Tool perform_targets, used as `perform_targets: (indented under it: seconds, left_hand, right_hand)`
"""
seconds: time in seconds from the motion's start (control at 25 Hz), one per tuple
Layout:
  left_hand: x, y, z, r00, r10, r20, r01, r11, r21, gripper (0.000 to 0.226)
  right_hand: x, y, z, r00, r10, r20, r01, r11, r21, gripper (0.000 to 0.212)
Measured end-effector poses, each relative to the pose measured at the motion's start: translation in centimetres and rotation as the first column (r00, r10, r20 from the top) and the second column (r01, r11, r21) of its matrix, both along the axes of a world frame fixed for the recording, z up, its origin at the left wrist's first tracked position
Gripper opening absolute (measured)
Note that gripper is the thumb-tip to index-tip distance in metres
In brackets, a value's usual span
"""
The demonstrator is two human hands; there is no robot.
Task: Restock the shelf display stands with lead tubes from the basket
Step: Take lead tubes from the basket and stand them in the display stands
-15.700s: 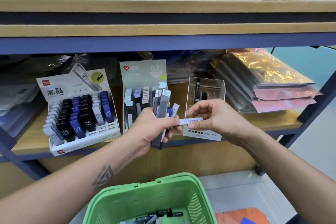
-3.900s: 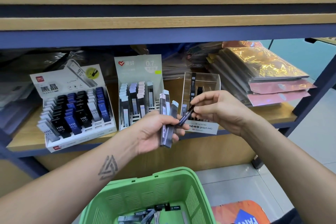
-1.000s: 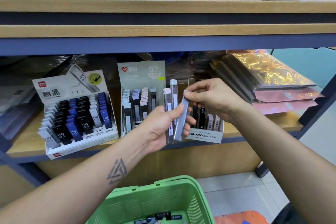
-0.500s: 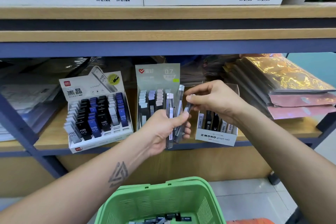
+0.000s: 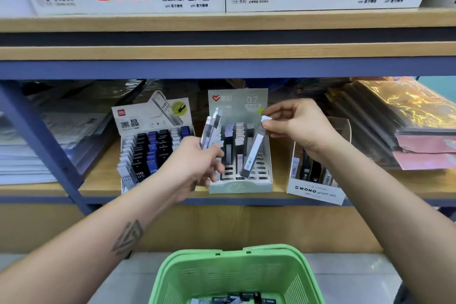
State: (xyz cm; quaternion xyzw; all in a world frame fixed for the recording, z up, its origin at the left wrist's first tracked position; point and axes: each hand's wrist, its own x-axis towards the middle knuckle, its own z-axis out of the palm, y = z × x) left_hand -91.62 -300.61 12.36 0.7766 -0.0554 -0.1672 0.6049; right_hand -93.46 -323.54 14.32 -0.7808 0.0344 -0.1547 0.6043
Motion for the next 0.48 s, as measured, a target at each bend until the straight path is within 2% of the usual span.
perform_targets:
  seconds: [0.08, 0.16, 0.2, 0.36, 0.48]
  left_hand:
    - [0.9, 1.0, 0.2, 0.999, 0.032, 0.031, -0.032, 0.999, -0.010, 0.022]
    - [1.5, 1.3, 0.5, 0.997, 0.045, 0.063, -0.042, 0.998, -0.042, 0.018]
    - [1.8, 1.2, 0.5, 0.995, 0.050, 0.084, -0.046, 0.998, -0.049, 0.017]
    - [2.8, 0.1, 0.6, 0.982, 0.074, 0.173, -0.073, 0.997, -0.017, 0.012]
    - [3.4, -1.1, 0.7, 0.994, 0.060, 0.096, -0.054, 0.996, -0.066, 0.012]
  right_hand:
    - [0.8, -0.2, -0.3, 0.993, -0.107, 0.043, 0.114, 0.967, -0.228, 0.018]
    - [1.6, -0.1, -0.8, 0.972, -0.197, 0.126, 0.233, 0.847, -0.478, 0.016]
    - [1.8, 0.1, -1.0, 0.964, -0.212, 0.162, 0.266, 0.803, -0.533, 0.016]
    - [2.8, 1.2, -2.1, 0.951, -0.198, 0.237, 0.300, 0.772, -0.560, 0.018]
    - [3.3, 1.6, -2.8, 0.947, -0.188, 0.259, 0.308, 0.757, -0.576, 0.018]
